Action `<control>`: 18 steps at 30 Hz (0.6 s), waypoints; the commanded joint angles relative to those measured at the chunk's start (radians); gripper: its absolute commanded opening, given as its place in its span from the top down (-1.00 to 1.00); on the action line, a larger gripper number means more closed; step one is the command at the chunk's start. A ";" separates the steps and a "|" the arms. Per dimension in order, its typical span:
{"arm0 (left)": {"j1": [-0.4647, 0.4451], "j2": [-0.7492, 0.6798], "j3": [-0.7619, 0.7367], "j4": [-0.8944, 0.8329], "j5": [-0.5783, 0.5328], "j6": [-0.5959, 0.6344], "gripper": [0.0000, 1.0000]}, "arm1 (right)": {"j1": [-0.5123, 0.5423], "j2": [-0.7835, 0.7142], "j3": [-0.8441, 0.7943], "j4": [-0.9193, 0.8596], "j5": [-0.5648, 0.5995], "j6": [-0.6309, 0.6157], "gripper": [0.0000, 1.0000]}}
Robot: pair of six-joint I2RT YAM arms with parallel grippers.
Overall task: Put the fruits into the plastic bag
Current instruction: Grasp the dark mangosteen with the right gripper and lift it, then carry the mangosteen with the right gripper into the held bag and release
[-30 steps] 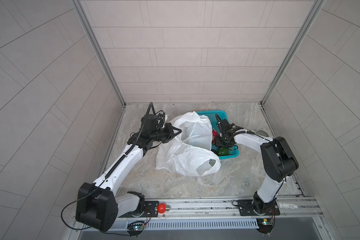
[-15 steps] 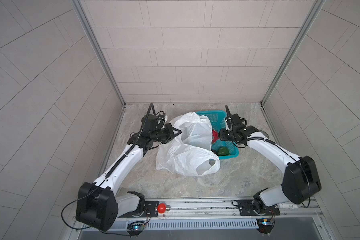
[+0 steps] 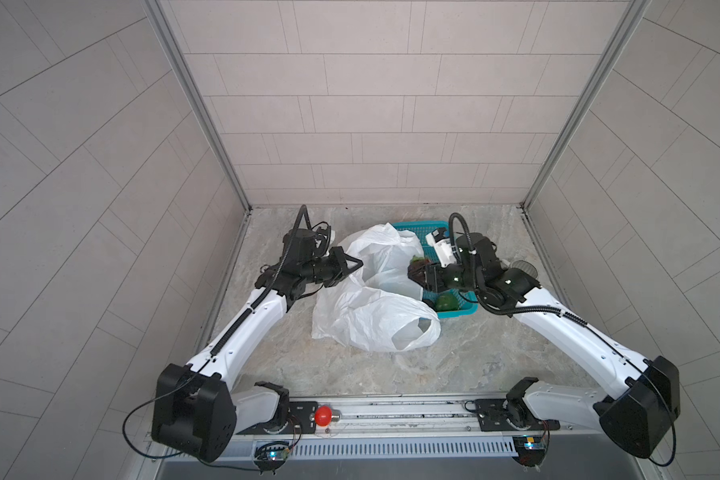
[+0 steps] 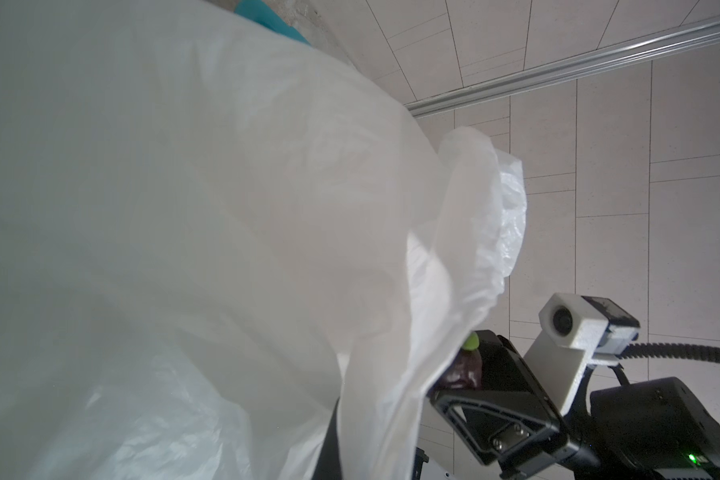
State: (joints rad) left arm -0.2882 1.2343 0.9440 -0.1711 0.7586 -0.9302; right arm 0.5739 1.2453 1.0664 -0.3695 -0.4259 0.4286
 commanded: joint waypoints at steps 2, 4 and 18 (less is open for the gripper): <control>0.004 -0.011 0.012 0.006 0.005 0.019 1.00 | 0.096 0.138 0.079 0.062 -0.038 -0.042 0.32; 0.003 -0.018 0.013 -0.003 0.003 0.023 1.00 | 0.124 0.215 0.116 0.073 -0.034 -0.040 0.31; 0.003 -0.035 0.003 -0.007 0.001 0.021 1.00 | 0.239 0.509 0.259 -0.006 -0.015 -0.034 -0.19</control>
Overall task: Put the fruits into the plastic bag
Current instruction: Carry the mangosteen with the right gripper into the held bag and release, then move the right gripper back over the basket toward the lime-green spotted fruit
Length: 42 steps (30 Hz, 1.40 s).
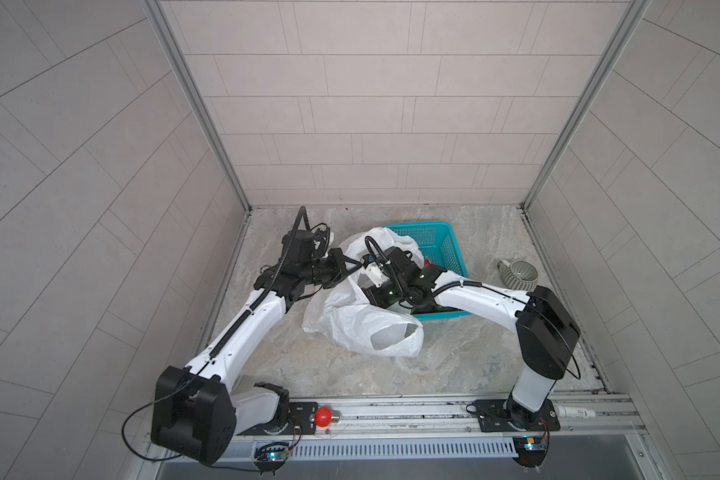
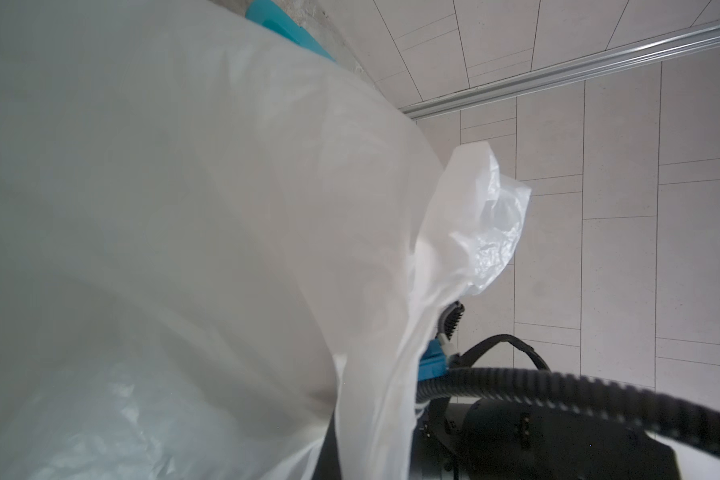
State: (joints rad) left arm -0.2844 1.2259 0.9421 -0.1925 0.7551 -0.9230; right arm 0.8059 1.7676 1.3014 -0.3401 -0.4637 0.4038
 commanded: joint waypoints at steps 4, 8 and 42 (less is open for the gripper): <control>0.000 -0.023 0.005 0.012 0.007 0.013 1.00 | -0.004 -0.038 0.008 -0.048 0.074 -0.013 -0.34; 0.000 -0.025 0.006 0.012 0.006 0.015 1.00 | -0.043 -0.074 -0.019 -0.051 0.092 0.001 -0.52; 0.000 -0.050 -0.018 0.018 -0.099 0.005 1.00 | -0.413 -0.591 -0.319 0.044 0.098 0.048 -0.44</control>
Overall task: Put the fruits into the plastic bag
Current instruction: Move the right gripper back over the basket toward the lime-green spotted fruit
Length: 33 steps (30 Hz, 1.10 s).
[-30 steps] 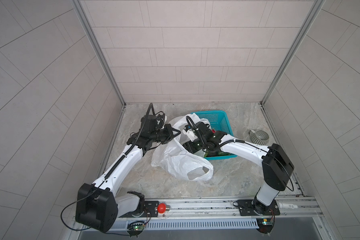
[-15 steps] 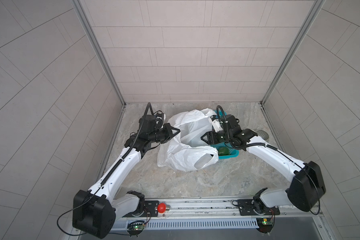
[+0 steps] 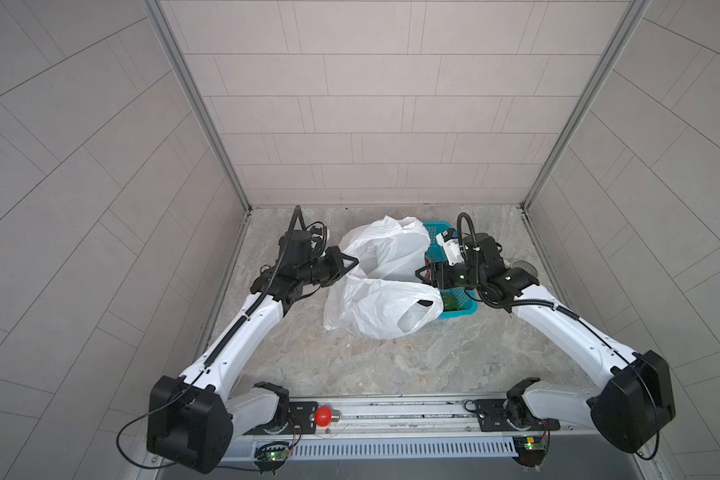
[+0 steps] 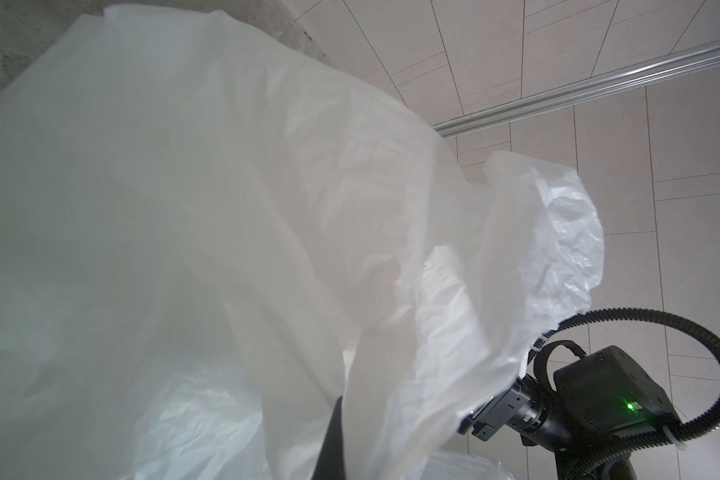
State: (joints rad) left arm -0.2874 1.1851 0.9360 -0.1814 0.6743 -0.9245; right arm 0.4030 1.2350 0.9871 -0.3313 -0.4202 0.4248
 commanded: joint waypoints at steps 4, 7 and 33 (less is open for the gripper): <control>0.003 -0.016 -0.017 0.008 -0.026 0.007 1.00 | -0.079 -0.157 -0.054 0.048 0.203 0.079 -0.45; 0.003 -0.012 -0.013 0.008 -0.022 0.009 1.00 | -0.156 -0.210 -0.099 0.022 0.272 0.134 -0.45; 0.003 0.033 0.017 0.006 0.003 0.003 1.00 | 0.189 0.232 -0.027 -0.006 -0.008 0.030 -0.52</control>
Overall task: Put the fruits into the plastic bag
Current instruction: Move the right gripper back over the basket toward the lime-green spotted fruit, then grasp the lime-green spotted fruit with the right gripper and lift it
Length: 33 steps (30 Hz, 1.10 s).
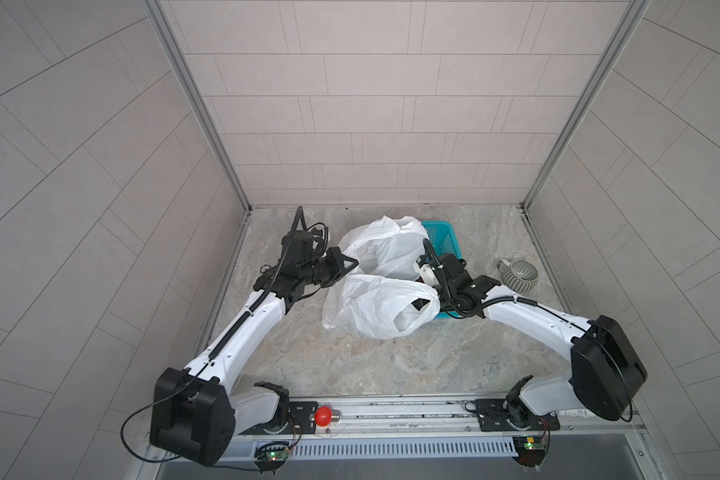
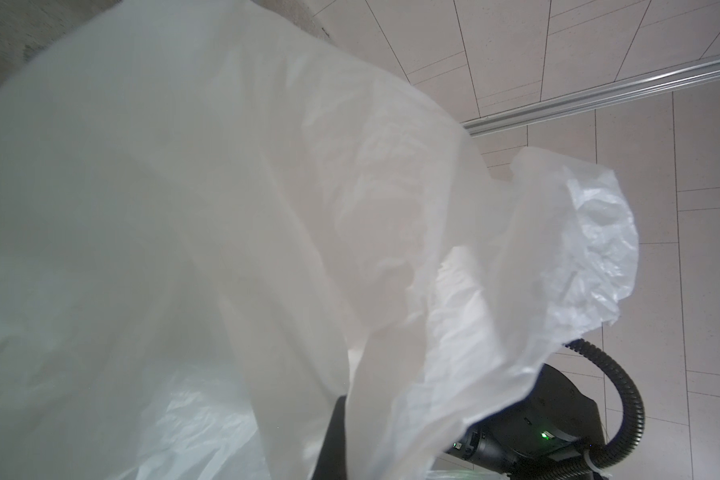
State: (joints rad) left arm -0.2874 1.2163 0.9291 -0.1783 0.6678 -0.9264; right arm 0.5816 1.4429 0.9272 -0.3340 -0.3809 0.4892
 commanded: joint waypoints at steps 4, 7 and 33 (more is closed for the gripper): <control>0.003 0.001 0.026 0.003 0.009 0.006 1.00 | 0.011 0.074 0.060 -0.005 -0.062 -0.033 -0.52; 0.002 0.003 0.026 0.003 0.011 0.007 1.00 | 0.011 0.104 0.075 -0.009 -0.062 -0.036 -0.52; 0.003 -0.018 0.007 0.006 0.009 0.011 1.00 | -0.183 -0.082 -0.075 0.075 -0.010 0.050 0.20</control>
State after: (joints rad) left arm -0.2874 1.2156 0.9291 -0.1787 0.6697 -0.9257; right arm 0.4427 1.4319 0.8810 -0.2451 -0.4191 0.5167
